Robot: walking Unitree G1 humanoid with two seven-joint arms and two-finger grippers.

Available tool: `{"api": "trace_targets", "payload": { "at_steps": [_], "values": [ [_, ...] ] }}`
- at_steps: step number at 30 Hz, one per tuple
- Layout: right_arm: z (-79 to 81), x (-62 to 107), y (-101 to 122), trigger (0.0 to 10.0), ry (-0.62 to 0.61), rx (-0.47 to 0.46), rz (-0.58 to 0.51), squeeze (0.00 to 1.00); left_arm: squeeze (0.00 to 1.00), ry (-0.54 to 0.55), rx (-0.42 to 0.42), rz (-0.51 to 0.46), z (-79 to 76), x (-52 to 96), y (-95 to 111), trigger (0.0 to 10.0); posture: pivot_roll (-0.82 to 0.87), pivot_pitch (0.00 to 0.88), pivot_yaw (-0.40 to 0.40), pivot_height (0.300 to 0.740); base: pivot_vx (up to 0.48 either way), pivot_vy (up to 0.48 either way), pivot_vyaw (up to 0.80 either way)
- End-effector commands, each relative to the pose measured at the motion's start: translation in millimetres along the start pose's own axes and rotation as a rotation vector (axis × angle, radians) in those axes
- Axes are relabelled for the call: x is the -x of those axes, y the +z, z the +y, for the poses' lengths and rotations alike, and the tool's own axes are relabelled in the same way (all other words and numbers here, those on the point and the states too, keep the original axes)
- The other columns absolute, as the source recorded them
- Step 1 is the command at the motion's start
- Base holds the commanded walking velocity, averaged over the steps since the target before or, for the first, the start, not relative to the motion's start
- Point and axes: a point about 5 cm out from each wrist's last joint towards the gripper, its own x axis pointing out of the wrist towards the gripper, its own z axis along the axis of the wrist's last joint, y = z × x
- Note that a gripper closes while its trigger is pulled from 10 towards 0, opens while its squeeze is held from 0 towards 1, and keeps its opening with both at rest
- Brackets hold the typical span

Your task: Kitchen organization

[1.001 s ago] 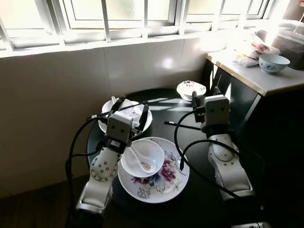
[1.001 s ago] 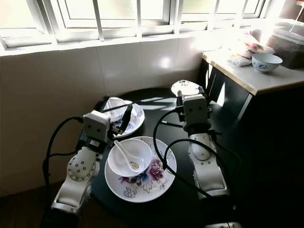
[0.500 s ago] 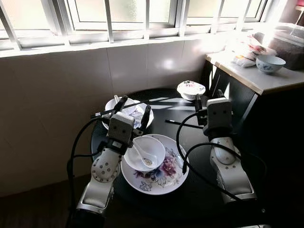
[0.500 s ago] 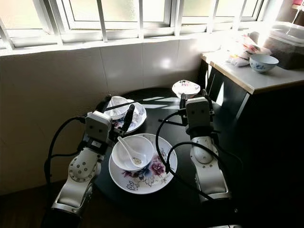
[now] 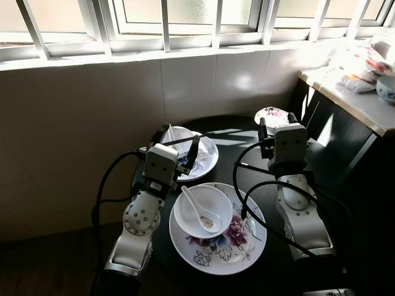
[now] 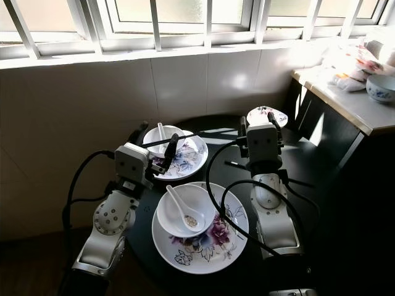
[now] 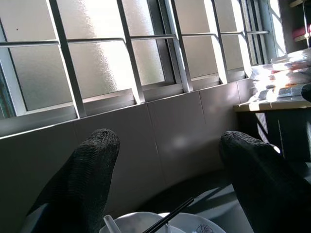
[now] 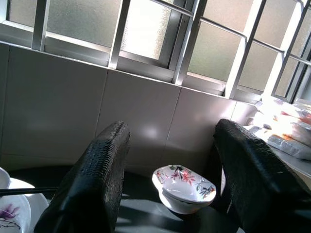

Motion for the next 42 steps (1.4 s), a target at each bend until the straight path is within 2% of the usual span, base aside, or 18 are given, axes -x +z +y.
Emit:
{"api": "trace_targets", "payload": {
  "at_steps": [1, 8, 9, 12, 16, 21, 25, 29, 34, 38, 42],
  "values": [
    [2.5, -0.3, 2, 10.0, 0.009, -0.012, -0.009, 0.0, 0.0, 0.001, -0.007, -0.004, 1.7, -1.0, 1, 10.0, 0.03, 0.0, -0.016, 0.74, 0.0, 0.0, 0.0],
    [-4.0, -2.4, -5, 10.0, 0.093, -0.016, 0.02, 0.0, 0.0, -0.001, -0.007, -0.005, 0.7, -1.3, 1, 10.0, 0.03, 0.0, -0.018, 0.74, 0.0, 0.0, 0.0],
    [-14.3, -5.8, -9, 10.0, 0.105, 0.004, 0.035, 0.0, 0.0, -0.002, -0.006, -0.005, 0.3, -1.5, 1, 10.0, 0.03, 0.0, -0.02, 0.74, 0.0, 0.0, 0.0],
    [-26.6, -11.4, -18, 10.0, 0.143, 0.016, 0.101, 0.0, 0.0, -0.003, -0.007, -0.004, 0.7, -1.5, 1, 10.0, 0.03, 0.0, -0.02, 0.74, 0.0, 0.0, 0.0],
    [-55.6, -21.6, -43, 10.0, 0.243, 0.014, 0.285, 0.0, 0.0, -0.003, -0.006, -0.003, 0.6, -2.5, 1, 10.0, 0.02, 0.0, -0.016, 0.74, 0.0, 0.0, 0.0],
    [-87.2, -31.1, -57, 10.0, 0.418, 0.155, 0.401, 0.0, 0.0, -0.006, -0.005, -0.002, 0.6, -3.2, 0, 10.0, 0.02, 0.0, -0.018, 0.74, 0.0, 0.0, 0.0],
    [-100.7, -34.2, -66, 10.0, 0.433, 0.214, 0.491, 0.0, 0.0, -0.006, -0.005, -0.002, 0.5, -3.6, 0, 10.0, 0.03, 0.0, -0.023, 0.74, 0.0, 0.0, 0.0],
    [-101.7, -36.7, -71, 10.0, 0.51, 0.265, 0.556, 0.0, 0.0, -0.003, -0.005, -0.001, 1.1, -2.8, 0, 10.0, 0.04, 0.0, -0.025, 0.74, 0.0, 0.0, 0.0],
    [-108.2, -45.3, -72, 10.0, 0.391, 0.261, 0.606, 0.0, 0.0, 0.001, -0.016, 0.007, 4.2, -0.1, 0, 10.0, 0.05, 0.0, -0.032, 0.74, 0.0, 0.0, 0.0],
    [-109.3, -49.7, -73, 10.0, 0.296, 0.18, 0.625, 0.0, 0.0, 0.012, -0.02, 0.015, 7.5, 1.6, -1, 10.0, 0.07, 0.0, -0.034, 0.74, 0.0, 0.0, 0.0],
    [-106.3, -50.3, -74, 10.0, 0.319, 0.195, 0.637, 0.0, 0.0, -0.001, -0.018, 0.018, 5.3, 3.3, -1, 10.0, 0.07, 0.0, -0.029, 0.74, 0.0, 0.0, 0.0]
  ]
}}
